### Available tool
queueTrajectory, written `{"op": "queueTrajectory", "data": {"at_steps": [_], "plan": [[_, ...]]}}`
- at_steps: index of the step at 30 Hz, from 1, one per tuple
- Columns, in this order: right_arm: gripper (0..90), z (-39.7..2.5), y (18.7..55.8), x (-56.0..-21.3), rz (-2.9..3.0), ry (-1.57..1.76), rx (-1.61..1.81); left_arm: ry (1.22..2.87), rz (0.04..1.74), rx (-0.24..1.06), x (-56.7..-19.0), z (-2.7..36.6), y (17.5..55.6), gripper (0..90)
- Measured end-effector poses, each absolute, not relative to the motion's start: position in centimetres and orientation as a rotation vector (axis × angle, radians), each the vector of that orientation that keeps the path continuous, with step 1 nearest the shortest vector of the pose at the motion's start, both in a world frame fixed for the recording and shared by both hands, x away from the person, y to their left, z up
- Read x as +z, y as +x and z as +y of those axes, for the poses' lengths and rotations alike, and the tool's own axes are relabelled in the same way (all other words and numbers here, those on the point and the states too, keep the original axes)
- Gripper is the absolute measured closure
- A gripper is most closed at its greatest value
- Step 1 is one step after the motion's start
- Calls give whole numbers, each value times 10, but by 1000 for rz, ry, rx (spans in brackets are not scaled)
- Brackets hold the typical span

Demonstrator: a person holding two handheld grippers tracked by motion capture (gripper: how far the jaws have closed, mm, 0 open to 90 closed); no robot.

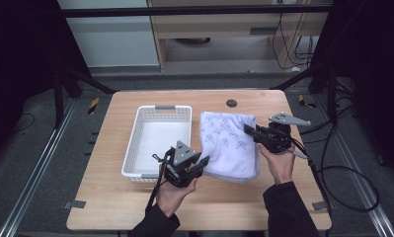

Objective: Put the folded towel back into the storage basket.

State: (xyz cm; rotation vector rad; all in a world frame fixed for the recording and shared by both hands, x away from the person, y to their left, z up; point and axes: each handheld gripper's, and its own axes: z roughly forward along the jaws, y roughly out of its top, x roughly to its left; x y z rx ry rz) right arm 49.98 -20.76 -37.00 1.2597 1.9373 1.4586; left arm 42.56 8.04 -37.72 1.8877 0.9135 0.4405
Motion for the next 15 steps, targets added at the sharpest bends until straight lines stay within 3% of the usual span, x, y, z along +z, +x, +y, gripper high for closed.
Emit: {"op": "queueTrajectory", "data": {"at_steps": [15], "plan": [[766,-183,507,-351,1945,1212,1471,1849,925,468,-363,106,427,744]]}}
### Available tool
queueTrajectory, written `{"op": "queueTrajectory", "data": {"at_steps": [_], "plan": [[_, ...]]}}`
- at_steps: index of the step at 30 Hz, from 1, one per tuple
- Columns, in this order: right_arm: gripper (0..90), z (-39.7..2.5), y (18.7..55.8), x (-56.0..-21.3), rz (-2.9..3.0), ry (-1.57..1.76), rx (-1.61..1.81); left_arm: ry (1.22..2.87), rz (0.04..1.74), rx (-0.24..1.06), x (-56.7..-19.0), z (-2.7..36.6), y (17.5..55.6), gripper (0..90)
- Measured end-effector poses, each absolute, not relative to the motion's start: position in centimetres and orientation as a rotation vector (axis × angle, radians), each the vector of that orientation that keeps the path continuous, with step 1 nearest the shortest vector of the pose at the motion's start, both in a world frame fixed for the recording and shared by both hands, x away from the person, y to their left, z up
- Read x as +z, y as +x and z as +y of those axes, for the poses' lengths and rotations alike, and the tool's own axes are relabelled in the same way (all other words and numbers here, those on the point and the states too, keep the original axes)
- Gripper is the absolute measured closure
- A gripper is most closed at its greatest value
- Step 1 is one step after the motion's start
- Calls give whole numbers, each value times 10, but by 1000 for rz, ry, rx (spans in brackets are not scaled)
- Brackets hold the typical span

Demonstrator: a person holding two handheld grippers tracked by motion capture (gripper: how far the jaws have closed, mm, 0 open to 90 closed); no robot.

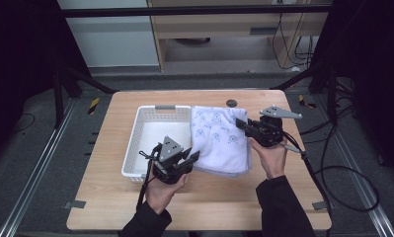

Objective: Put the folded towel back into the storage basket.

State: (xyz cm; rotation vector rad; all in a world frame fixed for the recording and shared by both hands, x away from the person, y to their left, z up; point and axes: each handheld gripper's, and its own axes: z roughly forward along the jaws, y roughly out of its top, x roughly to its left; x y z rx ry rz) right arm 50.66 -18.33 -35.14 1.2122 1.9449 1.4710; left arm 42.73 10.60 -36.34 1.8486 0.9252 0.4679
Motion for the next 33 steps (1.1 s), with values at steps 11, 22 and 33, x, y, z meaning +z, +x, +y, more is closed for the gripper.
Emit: {"op": "queueTrajectory", "data": {"at_steps": [11,22,33], "plan": [[767,-160,514,-337,1960,1184,1477,1816,944,495,-354,130,430,743],[767,-135,522,-328,1972,1147,1487,1783,971,516,-348,154,431,744],[767,-108,531,-327,1991,1122,1491,1754,1009,526,-348,178,433,743]]}}
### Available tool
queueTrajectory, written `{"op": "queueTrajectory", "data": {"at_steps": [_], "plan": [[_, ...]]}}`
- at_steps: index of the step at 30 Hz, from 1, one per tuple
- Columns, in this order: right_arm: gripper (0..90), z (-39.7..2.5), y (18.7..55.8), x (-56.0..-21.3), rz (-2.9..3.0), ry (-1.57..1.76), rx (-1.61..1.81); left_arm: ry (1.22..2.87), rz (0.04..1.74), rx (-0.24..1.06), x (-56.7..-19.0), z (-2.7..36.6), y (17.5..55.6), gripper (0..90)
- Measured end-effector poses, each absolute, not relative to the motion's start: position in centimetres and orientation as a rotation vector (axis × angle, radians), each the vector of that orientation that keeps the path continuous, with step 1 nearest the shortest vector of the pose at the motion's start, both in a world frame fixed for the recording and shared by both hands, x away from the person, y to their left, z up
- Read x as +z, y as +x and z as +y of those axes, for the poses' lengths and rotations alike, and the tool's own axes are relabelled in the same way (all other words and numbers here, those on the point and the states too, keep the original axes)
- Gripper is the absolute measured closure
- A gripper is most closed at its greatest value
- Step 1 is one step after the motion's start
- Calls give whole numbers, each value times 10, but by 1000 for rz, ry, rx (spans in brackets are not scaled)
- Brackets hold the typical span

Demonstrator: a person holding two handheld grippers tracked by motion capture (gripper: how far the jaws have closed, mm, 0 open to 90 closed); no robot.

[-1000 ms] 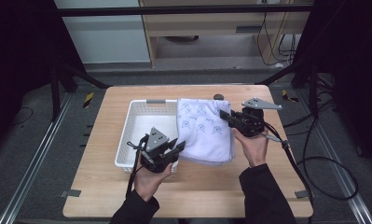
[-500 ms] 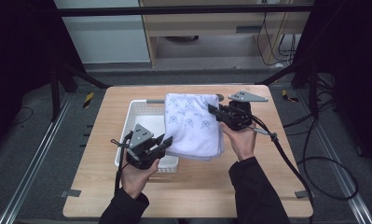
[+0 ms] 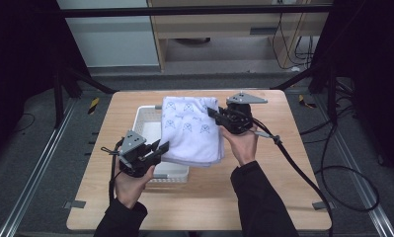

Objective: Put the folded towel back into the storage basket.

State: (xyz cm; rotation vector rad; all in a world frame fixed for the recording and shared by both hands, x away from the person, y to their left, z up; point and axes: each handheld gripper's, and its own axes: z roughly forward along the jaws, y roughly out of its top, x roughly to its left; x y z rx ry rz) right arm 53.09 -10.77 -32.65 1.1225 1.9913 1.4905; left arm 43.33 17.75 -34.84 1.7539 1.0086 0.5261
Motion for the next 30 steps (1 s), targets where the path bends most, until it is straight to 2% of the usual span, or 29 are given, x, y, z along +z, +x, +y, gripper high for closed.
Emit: {"op": "queueTrajectory", "data": {"at_steps": [30], "plan": [[767,-42,549,-326,2046,1066,1502,1697,1103,563,-351,235,434,744]]}}
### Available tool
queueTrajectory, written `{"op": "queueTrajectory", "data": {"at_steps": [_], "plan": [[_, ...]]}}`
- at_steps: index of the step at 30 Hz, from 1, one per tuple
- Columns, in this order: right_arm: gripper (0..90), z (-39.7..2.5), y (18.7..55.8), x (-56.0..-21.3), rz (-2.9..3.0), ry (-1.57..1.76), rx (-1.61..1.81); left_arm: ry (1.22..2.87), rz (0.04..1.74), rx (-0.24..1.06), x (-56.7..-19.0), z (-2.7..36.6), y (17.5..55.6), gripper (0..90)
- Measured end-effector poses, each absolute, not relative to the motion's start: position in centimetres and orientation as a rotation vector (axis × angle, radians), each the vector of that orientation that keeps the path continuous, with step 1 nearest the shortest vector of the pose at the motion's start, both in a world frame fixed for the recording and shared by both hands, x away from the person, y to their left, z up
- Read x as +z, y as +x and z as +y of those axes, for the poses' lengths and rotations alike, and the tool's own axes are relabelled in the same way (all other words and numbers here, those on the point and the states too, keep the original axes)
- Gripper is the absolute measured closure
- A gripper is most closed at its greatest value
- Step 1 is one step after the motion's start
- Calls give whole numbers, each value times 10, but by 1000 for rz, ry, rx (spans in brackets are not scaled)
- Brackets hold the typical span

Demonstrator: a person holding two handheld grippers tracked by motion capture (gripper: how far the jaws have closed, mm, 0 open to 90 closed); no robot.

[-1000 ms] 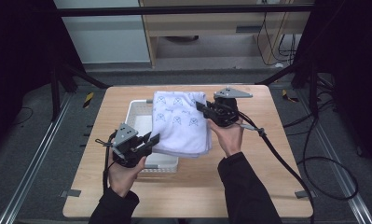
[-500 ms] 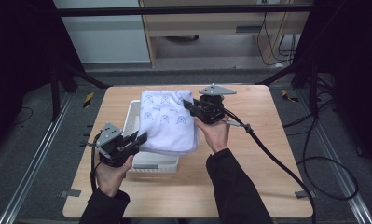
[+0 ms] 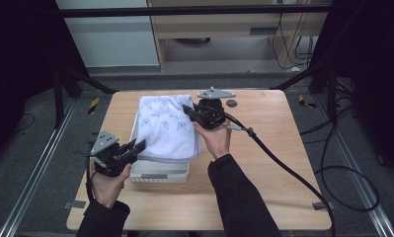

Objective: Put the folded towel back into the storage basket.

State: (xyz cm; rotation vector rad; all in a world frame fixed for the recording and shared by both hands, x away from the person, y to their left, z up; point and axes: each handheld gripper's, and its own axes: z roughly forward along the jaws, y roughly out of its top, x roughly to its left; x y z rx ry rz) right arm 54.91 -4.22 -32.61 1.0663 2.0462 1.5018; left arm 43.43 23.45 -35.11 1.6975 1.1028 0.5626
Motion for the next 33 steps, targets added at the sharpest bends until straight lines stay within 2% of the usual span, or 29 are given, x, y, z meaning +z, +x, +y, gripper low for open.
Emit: {"op": "queueTrajectory", "data": {"at_steps": [33], "plan": [[767,-7,569,-349,2066,1085,1500,1699,1194,584,-371,262,450,743]]}}
